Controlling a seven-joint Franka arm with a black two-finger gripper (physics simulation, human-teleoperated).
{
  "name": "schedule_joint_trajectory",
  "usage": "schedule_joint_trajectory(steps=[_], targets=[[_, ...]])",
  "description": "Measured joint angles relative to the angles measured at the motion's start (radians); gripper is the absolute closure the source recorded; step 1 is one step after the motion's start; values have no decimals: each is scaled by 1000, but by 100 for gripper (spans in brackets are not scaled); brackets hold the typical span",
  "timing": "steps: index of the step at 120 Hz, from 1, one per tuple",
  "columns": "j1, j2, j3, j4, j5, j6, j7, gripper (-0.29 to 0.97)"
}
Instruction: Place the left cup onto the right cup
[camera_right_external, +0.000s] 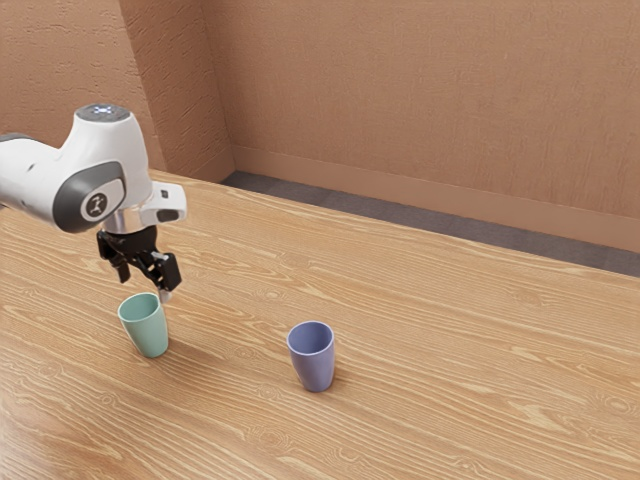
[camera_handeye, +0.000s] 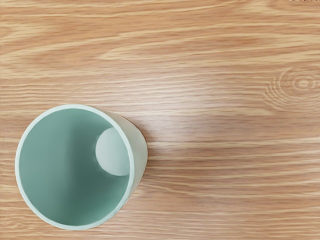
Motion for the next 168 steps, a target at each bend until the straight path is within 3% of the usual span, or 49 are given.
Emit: schedule_joint_trajectory(steps=[77,168], targets=[[8,4,65,2,-9,2,71,0],[8,94,66,-1,-27,70,114,0]])
